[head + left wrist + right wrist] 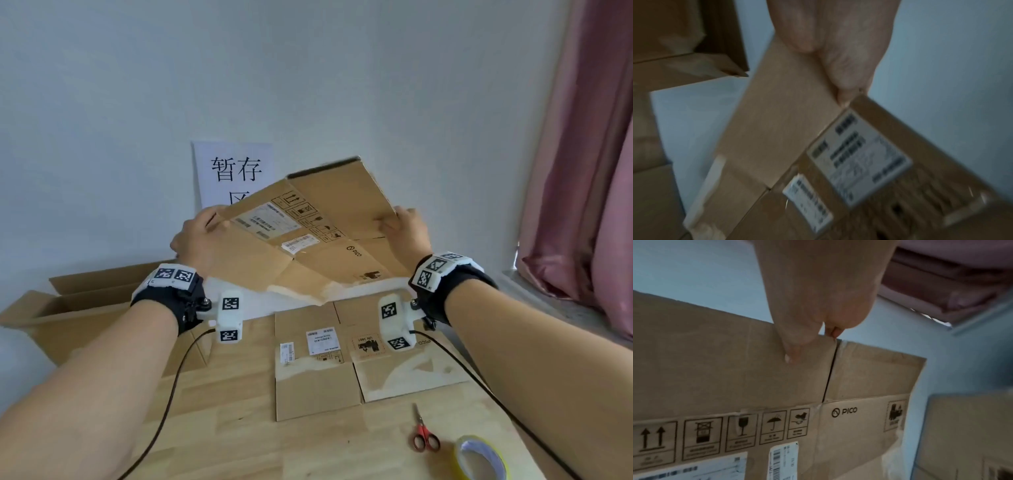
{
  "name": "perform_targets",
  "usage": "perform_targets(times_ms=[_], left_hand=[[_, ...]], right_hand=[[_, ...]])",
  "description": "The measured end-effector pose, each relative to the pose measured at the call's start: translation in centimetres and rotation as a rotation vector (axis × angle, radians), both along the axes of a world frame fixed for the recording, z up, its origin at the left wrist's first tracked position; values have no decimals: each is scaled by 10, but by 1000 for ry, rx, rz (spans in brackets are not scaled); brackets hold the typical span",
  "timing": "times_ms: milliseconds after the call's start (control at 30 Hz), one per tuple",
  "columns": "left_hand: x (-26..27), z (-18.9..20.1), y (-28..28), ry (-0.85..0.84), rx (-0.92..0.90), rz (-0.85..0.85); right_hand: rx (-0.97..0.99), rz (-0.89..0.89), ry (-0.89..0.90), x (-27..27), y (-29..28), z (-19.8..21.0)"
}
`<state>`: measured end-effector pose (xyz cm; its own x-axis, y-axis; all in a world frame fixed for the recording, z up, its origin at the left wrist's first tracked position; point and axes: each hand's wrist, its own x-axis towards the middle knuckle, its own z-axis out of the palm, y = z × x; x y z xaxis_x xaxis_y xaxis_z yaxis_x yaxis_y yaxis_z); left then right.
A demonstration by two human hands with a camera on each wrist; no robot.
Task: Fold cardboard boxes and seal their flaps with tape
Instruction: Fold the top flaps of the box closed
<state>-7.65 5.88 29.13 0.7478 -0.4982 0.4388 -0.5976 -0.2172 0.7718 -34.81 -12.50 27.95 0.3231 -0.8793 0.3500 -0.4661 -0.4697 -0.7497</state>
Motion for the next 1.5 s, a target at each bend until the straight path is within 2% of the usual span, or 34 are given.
perform_targets(times_ms=[100, 200, 267, 367, 467, 533, 600, 667, 767, 833, 900, 1000, 1067, 1267, 1500], left_hand=[[-18, 8, -8, -244, 28, 187], [-32, -12, -7, -278, -49, 159], [-33, -42, -7, -186, -61, 114], [-26, -87, -5, 66, 9, 76], [-19, -111, -3, 270, 78, 39], [-20, -114, -5, 299, 125, 23], [-25, -111, -11, 227, 189, 1], [-35, -100, -19, 101, 230, -71], [-59, -78, -35, -105, 246, -303], [-76, -65, -47, -132, 291, -424], [-87, -52, -57, -27, 355, -433], [-94, -33, -68, 336, 310, -410], [-96, -21, -71, 436, 300, -392], [-94, 2, -67, 460, 279, -357], [-90, 1, -58, 420, 229, -390]], right_hand=[[19, 18, -162, 6, 9, -5], [92, -80, -385, 6, 12, -9], [164, -157, -482, 0, 9, -16], [302, -199, -613, -12, 6, -34], [345, -204, -686, -14, 7, -52], [354, -195, -694, -11, 11, -55], [340, -154, -706, -7, 14, -52], [309, -102, -668, 1, 16, -49], [281, 20, -555, 15, 25, -44], [267, 120, -459, 21, 32, -38], [263, 232, -367, 26, 34, -28], [215, 324, -225, 31, 31, -13], [208, 371, -185, 33, 32, -6], [241, 471, -191, 46, 38, -3], [241, 569, -161, 56, 41, -4]])
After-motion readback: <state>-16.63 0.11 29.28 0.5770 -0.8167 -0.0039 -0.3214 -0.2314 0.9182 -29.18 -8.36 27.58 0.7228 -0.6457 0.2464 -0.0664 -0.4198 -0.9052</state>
